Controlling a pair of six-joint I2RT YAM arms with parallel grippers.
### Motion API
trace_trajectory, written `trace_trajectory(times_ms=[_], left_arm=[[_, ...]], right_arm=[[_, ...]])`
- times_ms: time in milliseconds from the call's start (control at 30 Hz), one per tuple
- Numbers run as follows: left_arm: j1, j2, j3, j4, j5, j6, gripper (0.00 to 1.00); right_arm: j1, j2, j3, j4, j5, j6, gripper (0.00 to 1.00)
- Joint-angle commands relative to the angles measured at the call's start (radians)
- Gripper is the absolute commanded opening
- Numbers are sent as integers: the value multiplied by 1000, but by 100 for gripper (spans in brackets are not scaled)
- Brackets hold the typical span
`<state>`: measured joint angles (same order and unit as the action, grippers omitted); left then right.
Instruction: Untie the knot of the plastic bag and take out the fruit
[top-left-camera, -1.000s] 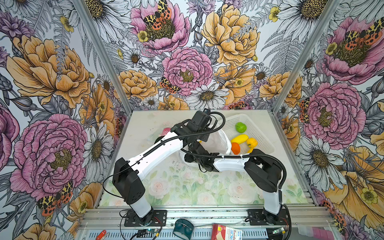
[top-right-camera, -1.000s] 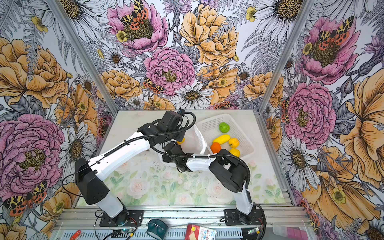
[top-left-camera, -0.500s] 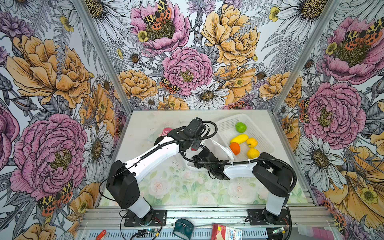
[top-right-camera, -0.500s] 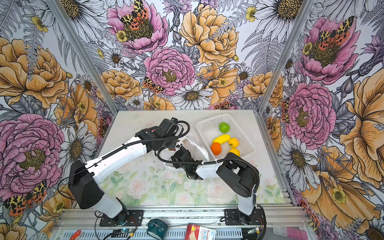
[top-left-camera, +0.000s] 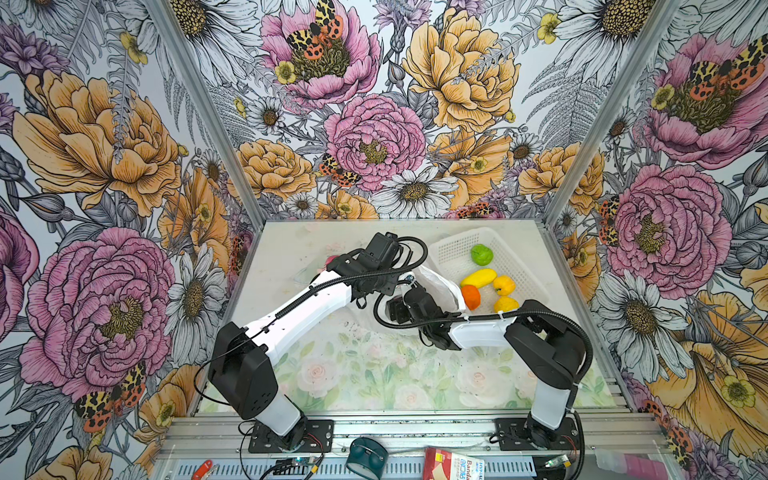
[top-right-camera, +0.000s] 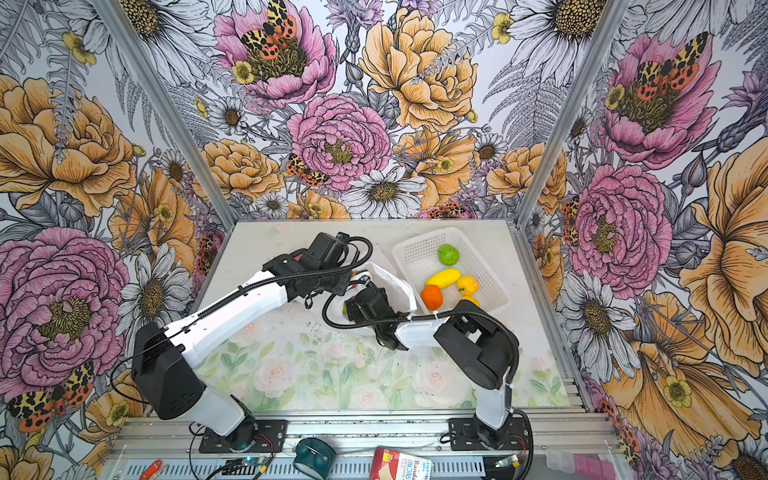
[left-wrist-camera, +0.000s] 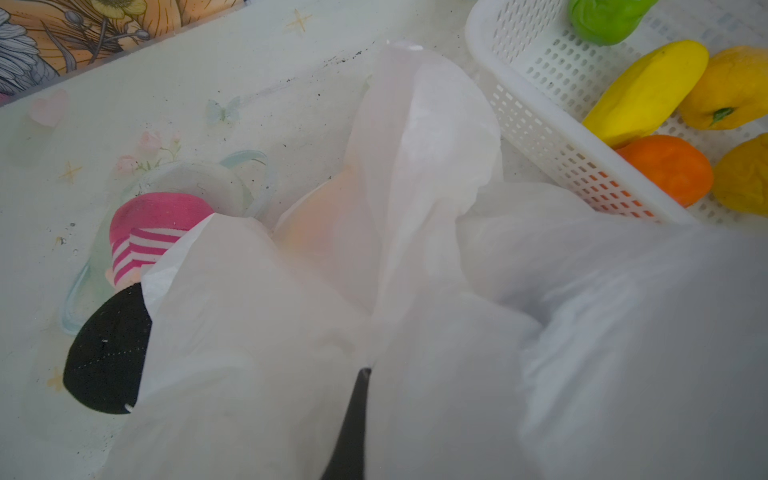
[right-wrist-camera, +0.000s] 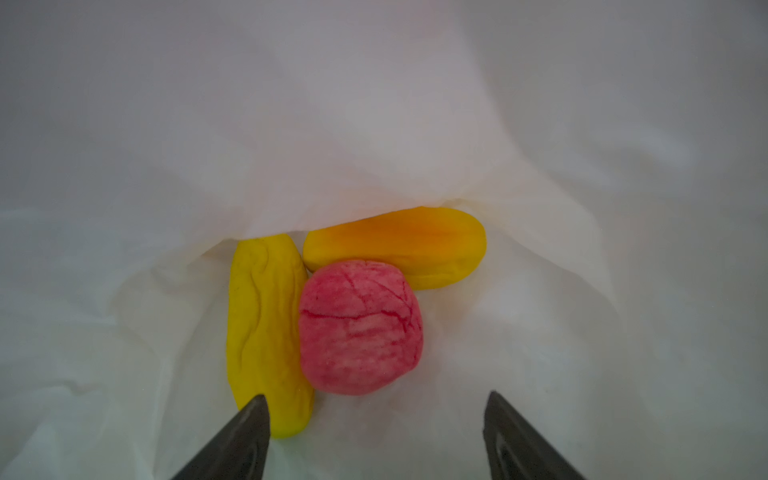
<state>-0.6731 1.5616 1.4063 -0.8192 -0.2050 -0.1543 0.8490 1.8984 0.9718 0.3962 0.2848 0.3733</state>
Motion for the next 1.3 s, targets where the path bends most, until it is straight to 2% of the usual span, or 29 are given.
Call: trace_trajectory(times_ms=[0, 167, 267, 333, 467, 667, 1033, 1267], left_arm=[[10, 2, 8, 8, 90, -1, 0], [-13, 28, 11, 7, 105, 12, 0], [-26, 32, 11, 7, 96, 16, 0], [-21, 31, 12, 7, 102, 11, 0], [10, 23, 12, 7, 119, -5, 0], [15, 52, 13, 6, 108, -4, 0], [50, 75, 21, 5, 134, -17, 0], [53, 77, 26, 3, 132, -15, 0]], right_arm=[[-8, 91, 121, 9, -67, 26, 83], [-10, 241, 280, -49, -86, 55, 83], [-16, 265, 297, -67, -76, 75, 77], [-21, 249, 278, -66, -74, 85, 69], [-28, 181, 192, -25, -81, 91, 53], [-27, 62, 76, 4, -105, 64, 39], [-27, -187, -153, 142, -204, -21, 28], [-27, -295, -246, 206, -275, -55, 25]])
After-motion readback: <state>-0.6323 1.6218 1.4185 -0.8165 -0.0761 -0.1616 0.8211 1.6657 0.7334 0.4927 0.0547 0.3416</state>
